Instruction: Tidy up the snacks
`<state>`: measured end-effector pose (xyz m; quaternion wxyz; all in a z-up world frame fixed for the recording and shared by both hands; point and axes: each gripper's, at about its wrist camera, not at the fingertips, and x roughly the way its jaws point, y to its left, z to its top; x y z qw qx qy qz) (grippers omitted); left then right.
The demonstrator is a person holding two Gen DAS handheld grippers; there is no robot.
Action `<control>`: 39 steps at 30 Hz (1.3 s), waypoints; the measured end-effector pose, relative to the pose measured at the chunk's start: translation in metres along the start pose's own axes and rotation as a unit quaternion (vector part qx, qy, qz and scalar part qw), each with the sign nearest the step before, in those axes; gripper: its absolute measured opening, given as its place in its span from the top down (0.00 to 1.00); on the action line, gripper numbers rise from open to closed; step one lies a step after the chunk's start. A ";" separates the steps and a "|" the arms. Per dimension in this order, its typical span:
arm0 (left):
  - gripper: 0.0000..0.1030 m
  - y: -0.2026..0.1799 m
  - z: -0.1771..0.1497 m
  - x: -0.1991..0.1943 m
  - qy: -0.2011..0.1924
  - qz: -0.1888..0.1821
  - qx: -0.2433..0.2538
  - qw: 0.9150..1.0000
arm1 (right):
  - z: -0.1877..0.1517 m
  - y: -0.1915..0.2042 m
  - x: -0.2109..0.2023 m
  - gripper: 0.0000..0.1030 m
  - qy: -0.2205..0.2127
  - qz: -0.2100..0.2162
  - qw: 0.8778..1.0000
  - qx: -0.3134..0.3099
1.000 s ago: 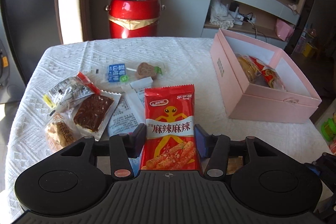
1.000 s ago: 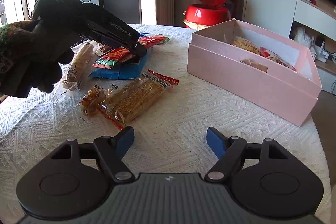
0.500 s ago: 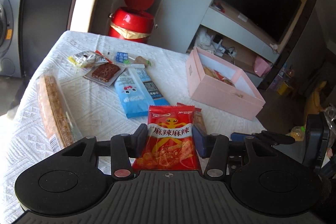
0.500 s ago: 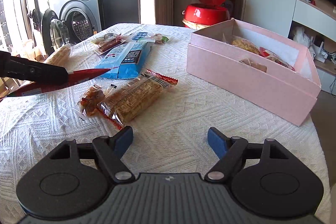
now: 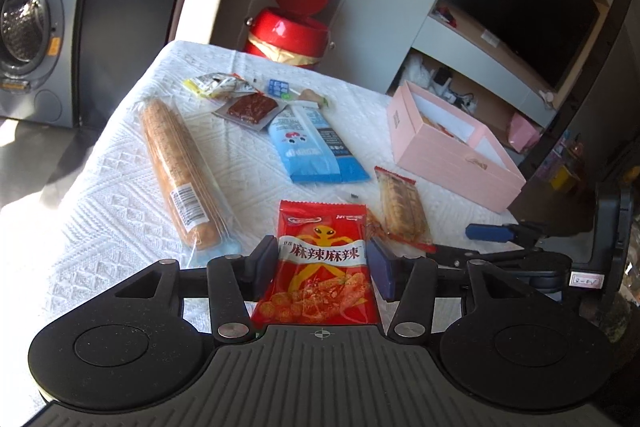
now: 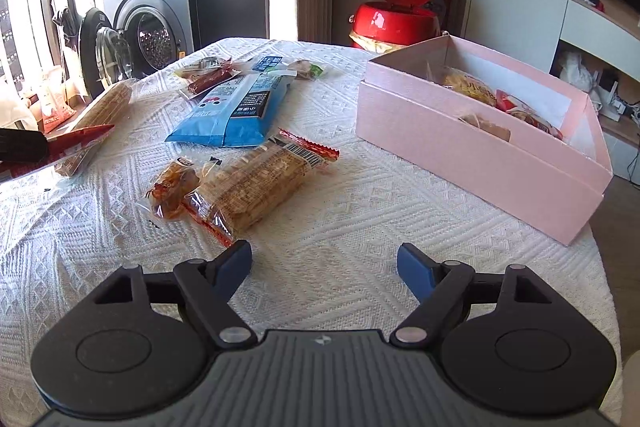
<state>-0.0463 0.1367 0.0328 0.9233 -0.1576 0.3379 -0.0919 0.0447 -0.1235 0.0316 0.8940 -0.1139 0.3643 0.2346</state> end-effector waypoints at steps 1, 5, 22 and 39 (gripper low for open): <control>0.48 -0.004 -0.004 0.006 0.009 -0.002 0.009 1.000 | 0.002 0.000 0.000 0.22 0.005 0.001 1.000 -0.003; 0.48 -0.017 -0.017 0.023 0.028 0.012 0.044 0.999 | 0.027 0.010 -0.010 0.26 -0.001 0.011 0.999 -0.034; 0.65 0.006 -0.014 0.017 0.021 0.008 0.001 1.000 | 0.153 0.067 0.130 0.24 0.107 0.066 0.992 0.016; 0.65 -0.002 -0.012 0.021 0.024 0.014 -0.001 1.000 | 0.117 0.025 0.059 0.85 0.109 0.102 0.989 0.002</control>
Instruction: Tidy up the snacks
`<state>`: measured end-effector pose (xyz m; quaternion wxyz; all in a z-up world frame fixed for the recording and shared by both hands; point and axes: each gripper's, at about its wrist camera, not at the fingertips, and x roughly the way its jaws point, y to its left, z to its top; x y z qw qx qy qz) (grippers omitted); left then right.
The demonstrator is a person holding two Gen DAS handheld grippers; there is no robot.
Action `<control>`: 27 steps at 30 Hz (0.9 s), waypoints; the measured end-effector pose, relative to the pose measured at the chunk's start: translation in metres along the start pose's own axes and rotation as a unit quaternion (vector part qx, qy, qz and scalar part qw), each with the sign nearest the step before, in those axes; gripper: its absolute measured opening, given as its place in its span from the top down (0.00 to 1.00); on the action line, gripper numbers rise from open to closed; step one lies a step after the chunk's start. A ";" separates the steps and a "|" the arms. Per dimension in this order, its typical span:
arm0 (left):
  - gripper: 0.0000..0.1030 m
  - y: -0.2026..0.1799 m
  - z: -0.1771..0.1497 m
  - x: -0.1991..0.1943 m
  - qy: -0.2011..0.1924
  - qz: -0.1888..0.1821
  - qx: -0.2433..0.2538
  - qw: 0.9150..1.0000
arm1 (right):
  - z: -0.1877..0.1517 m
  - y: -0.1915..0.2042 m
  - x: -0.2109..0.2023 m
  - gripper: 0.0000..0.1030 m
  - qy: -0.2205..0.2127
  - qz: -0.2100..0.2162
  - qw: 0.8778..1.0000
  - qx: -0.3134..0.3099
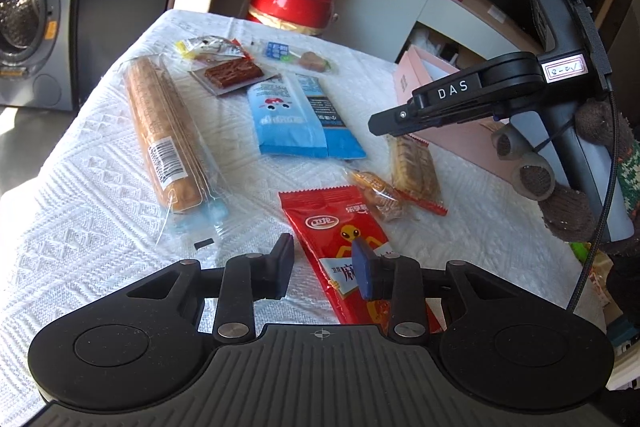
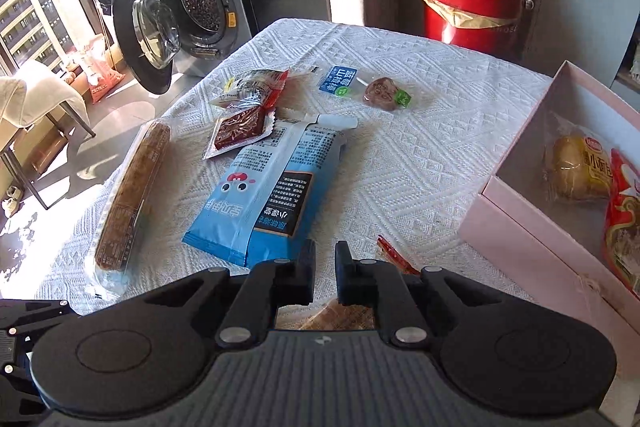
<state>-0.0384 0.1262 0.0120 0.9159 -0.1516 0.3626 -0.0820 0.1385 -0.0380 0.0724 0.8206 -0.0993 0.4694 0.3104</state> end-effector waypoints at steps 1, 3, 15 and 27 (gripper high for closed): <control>0.65 -0.002 0.000 0.000 0.001 0.002 0.003 1.000 | 0.000 -0.001 0.001 0.73 -0.003 0.003 1.000 0.009; 0.65 -0.007 -0.001 0.000 0.003 0.008 0.012 1.000 | 0.004 0.000 0.006 0.47 -0.014 0.010 0.999 0.029; 0.66 0.003 -0.008 -0.006 -0.004 -0.010 0.004 1.000 | 0.040 0.076 0.087 0.07 0.023 -0.049 0.998 -0.023; 0.66 0.009 -0.014 -0.008 -0.012 -0.019 -0.002 1.000 | 0.009 0.059 0.010 0.99 -0.006 -0.052 0.990 -0.132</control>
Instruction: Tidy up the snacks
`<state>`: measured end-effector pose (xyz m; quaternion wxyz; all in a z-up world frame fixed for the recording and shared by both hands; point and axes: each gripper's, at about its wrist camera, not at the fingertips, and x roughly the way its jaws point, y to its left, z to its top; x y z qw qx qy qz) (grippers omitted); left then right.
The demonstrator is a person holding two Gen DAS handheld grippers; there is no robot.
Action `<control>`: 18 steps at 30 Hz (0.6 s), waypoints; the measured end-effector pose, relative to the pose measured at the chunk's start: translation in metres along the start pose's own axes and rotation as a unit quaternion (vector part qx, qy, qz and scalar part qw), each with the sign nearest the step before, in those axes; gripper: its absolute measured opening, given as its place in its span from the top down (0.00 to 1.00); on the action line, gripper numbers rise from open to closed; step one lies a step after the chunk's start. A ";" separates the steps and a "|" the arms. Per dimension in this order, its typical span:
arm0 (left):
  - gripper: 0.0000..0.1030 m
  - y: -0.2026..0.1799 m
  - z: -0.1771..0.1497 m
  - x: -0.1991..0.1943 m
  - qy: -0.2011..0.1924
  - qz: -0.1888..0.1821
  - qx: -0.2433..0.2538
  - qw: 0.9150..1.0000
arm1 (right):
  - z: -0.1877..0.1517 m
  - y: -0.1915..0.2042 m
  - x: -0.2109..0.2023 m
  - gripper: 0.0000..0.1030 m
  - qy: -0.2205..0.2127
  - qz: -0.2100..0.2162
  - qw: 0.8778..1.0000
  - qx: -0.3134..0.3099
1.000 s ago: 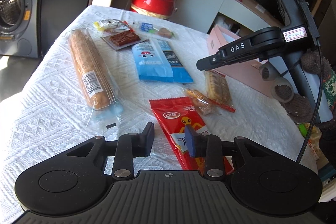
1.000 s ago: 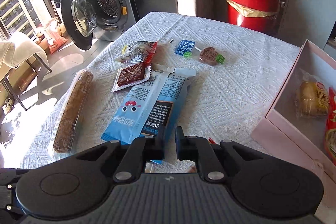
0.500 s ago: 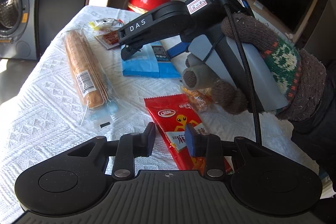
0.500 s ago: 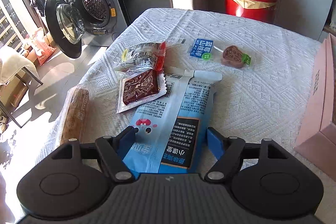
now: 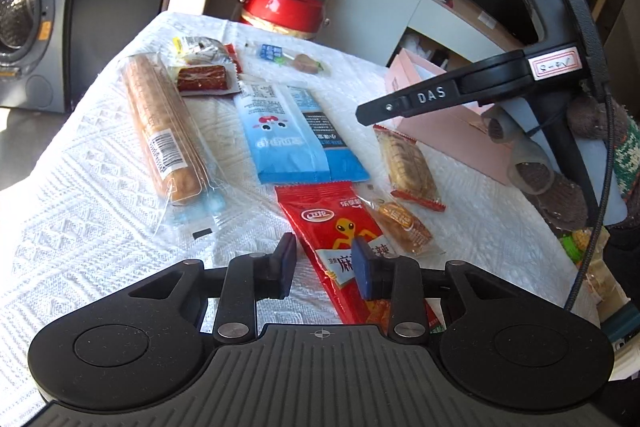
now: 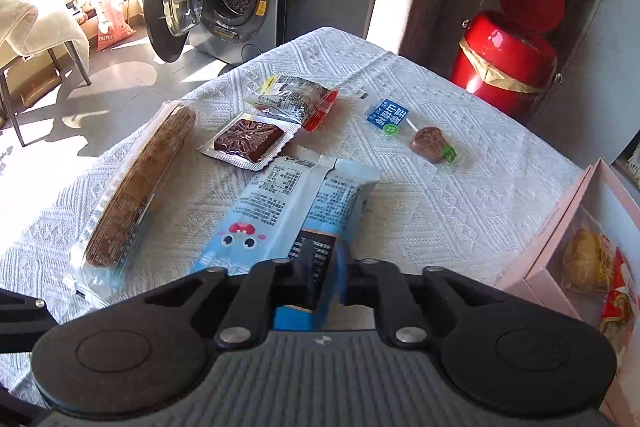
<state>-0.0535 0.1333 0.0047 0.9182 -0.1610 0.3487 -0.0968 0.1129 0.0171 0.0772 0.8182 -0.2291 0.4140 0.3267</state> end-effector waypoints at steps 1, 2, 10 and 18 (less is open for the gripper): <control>0.66 0.000 0.000 0.000 0.000 0.000 0.000 1.000 | -0.006 -0.007 -0.010 0.99 0.001 0.007 1.000 0.006; 0.66 -0.001 0.001 0.001 0.000 0.001 0.000 1.000 | -0.011 -0.011 -0.016 0.99 -0.001 0.010 1.000 0.008; 0.66 -0.011 0.006 0.003 0.012 0.020 0.017 1.000 | -0.033 -0.037 -0.015 0.37 -0.001 0.058 0.993 0.101; 0.66 -0.010 0.004 -0.003 0.020 0.017 0.020 0.999 | 0.016 0.009 0.049 0.15 0.039 0.055 0.987 0.146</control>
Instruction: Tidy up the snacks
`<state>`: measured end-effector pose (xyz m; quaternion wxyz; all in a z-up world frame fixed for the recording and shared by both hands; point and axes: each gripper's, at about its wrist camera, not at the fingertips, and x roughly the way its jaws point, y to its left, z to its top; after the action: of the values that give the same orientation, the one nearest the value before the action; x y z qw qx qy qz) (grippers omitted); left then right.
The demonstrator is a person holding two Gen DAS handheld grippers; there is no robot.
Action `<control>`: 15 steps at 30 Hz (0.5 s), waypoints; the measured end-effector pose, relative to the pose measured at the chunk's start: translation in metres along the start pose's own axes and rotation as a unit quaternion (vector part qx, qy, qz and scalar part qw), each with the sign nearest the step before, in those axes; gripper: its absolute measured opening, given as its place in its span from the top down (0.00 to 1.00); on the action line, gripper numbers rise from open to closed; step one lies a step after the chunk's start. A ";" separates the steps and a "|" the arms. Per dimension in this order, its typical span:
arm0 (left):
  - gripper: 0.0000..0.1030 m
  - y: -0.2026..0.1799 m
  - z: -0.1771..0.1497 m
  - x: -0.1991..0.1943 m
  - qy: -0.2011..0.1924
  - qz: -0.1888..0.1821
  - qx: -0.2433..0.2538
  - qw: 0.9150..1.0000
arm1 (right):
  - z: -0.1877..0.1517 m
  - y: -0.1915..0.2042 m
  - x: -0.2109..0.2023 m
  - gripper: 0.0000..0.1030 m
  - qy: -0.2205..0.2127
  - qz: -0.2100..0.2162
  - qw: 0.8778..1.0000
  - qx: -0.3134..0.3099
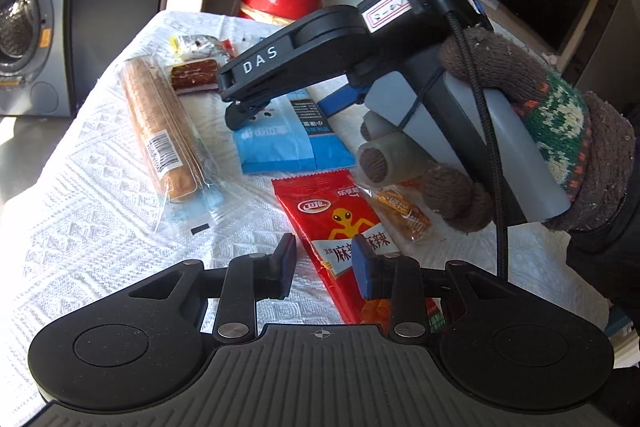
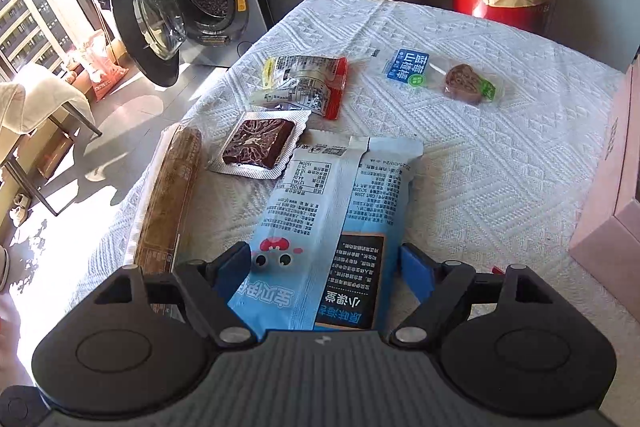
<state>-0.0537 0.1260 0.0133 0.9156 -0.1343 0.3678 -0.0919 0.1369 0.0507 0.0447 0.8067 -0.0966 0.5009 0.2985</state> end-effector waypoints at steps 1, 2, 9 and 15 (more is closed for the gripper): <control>0.67 0.002 -0.001 -0.001 -0.001 -0.002 -0.002 1.000 | 0.002 0.011 0.008 0.10 -0.001 -0.021 1.000 -0.016; 0.68 0.003 -0.002 -0.001 -0.003 -0.004 -0.004 1.000 | 0.003 0.021 0.015 0.08 0.002 -0.042 0.998 -0.037; 0.70 0.015 -0.008 -0.006 -0.013 -0.020 -0.016 1.000 | 0.006 0.018 0.013 0.23 -0.006 -0.026 0.996 -0.083; 0.70 0.019 -0.010 -0.005 -0.015 -0.024 -0.020 0.999 | -0.016 -0.004 -0.043 0.28 -0.033 -0.028 0.993 -0.106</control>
<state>-0.0631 0.1438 0.0038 0.9158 -0.1628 0.3520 -0.1046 0.1130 0.0239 0.0738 0.8160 -0.1855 0.4366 0.3304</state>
